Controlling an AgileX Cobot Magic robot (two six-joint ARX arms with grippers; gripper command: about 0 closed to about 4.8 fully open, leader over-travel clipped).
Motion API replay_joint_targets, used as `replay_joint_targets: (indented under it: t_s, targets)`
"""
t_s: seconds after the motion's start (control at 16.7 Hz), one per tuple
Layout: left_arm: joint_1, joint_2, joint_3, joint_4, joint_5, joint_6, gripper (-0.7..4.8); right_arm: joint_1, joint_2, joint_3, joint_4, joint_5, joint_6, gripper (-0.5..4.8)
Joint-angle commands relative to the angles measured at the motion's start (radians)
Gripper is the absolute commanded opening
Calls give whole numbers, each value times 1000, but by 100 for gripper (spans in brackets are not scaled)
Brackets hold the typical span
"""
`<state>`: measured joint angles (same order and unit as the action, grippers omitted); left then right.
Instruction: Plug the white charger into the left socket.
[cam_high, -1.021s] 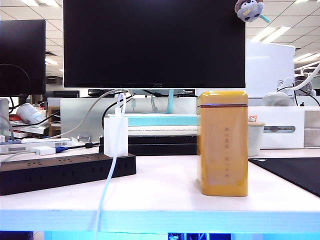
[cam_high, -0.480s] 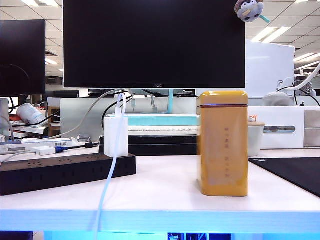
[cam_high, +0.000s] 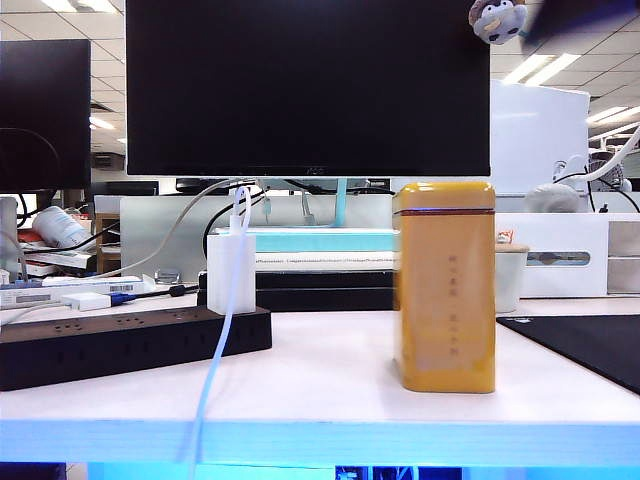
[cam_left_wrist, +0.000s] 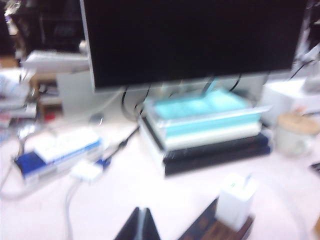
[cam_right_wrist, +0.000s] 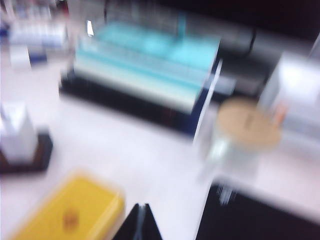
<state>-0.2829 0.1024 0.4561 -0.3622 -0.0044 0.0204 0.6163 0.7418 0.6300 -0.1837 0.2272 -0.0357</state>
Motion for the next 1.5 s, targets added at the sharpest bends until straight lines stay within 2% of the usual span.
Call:
replay_joint_targets:
  t_s: [0.06, 0.36, 0.84, 1.14, 1.5]
  targets:
    - [-1, 1, -80, 32, 5, -7, -4, 0, -10, -76, 17, -8, 60, -5]
    - [-1, 0, -267, 158, 5, -60, -4, 0, -10, -254, 95, -1, 63, -5]
    - [-1, 0, -438, 294, 0, -27, -4, 0, -10, -467, 278, 3, 62, -5]
    - [-1, 0, -446, 282, -21, 59, -3, 0, -9, -577, 375, 3, 62, -5]
    - [-1, 0, -446, 274, -14, 50, -1, 0, -9, -600, 401, 39, 62, 3]
